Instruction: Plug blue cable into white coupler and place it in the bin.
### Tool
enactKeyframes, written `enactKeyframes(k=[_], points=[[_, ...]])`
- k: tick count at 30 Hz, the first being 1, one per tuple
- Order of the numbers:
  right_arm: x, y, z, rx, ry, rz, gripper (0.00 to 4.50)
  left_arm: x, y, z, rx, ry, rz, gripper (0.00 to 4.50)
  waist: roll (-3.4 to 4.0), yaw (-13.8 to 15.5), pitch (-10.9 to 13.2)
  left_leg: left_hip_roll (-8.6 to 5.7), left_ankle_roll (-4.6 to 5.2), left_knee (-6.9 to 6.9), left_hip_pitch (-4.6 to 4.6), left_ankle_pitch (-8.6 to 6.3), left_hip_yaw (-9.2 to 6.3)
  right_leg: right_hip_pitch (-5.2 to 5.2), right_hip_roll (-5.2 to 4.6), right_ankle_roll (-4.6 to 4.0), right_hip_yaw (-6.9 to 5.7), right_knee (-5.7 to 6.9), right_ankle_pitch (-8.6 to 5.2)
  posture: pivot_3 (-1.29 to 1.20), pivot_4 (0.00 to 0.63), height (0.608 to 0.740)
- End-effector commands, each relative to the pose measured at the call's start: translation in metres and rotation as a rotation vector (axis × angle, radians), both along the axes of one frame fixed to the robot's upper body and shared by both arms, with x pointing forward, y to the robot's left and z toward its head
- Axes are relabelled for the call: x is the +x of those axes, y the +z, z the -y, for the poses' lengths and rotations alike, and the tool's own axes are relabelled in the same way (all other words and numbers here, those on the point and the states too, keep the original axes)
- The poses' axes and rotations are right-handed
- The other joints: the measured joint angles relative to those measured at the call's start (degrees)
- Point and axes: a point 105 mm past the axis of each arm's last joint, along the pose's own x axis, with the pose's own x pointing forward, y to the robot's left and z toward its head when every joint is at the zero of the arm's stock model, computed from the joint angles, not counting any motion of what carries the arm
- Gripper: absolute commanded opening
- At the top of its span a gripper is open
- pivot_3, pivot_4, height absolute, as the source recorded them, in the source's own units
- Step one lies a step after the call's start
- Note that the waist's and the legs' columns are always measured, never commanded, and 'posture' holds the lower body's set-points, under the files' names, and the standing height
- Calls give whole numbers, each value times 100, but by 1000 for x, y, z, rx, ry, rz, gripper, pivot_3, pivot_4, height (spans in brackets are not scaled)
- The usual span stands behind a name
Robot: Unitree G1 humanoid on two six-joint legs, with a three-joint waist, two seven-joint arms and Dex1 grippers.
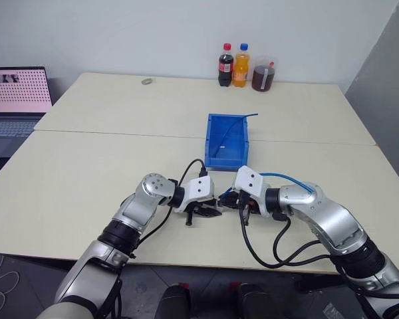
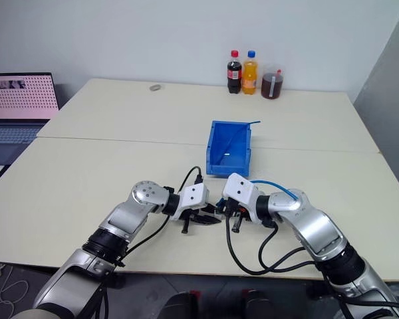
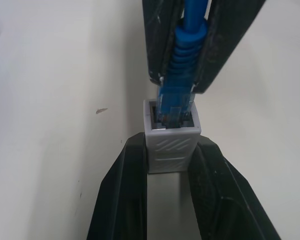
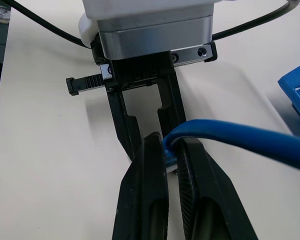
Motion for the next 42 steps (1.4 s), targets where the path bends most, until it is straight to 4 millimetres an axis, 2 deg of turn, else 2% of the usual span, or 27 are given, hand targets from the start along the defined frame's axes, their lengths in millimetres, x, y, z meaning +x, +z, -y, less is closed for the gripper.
enactKeyframes(k=[1,5,9,12,17,19,27,31,34,37,39,42], points=[[-13,-27,-4,-17,8,-146,9,-5,-5,5,17,-34,-11,801,0,-1,0,0,0,0,0,0,0,0,0,0,0,0,0,0,150,740],[-16,-33,-12,-19,21,-183,9,-5,-5,7,14,-35,-10,800,0,-4,0,0,0,0,0,0,-1,0,0,0,-1,0,0,0,150,740],[-15,-53,-11,-67,8,-252,8,-5,-4,9,9,-39,-12,800,-2,-15,-9,2,0,-1,7,0,-1,4,3,0,-1,2,0,0,150,740],[-10,-50,-7,-63,-7,-224,8,-5,-5,8,8,-32,-7,799,-6,-16,-17,4,0,-2,32,0,0,26,4,-3,0,2,-1,0,150,740],[1,-25,-1,-10,-47,-116,8,4,-3,2,-27,46,18,798,-5,-6,-17,4,0,-3,45,0,0,39,3,-5,1,2,-3,0,150,740],[2,-15,1,12,-55,-85,8,6,-2,-2,-42,73,25,1519,-5,-2,-16,4,0,-2,45,0,1,40,2,-4,2,1,-3,0,150,740],[4,20,6,107,-91,-15,7,3,20,-8,-183,106,8,3073,-5,-1,-2,3,0,-2,-1,0,-1,-5,2,-4,0,5,-1,0,150,740],[9,52,10,208,-126,17,7,7,42,-21,-266,195,76,3948,-2,0,19,4,0,-2,-10,0,-1,-11,2,-5,0,3,-2,0,150,740],[23,85,19,324,-194,49,6,13,62,-36,-330,311,121,4458,1,-13,35,5,0,-1,-10,0,-2,-11,2,-4,0,6,-1,0,150,740],[49,118,28,433,-280,82,6,17,77,-53,-374,421,157,4500,3,-18,38,5,0,-1,-9,0,-7,-10,2,-3,-6,8,-1,0,150,740],[71,129,32,460,-337,98,6,17,83,-61,-391,466,166,4500,4,-27,39,5,0,0,-8,0,-5,-10,1,-3,-5,9,-1,0,150,740],[104,134,31,479,-395,93,6,20,87,-67,-403,505,174,4500,7,-17,42,3,0,-3,-8,0,-1,-11,-1,-6,-5,5,1,0,150,740]])
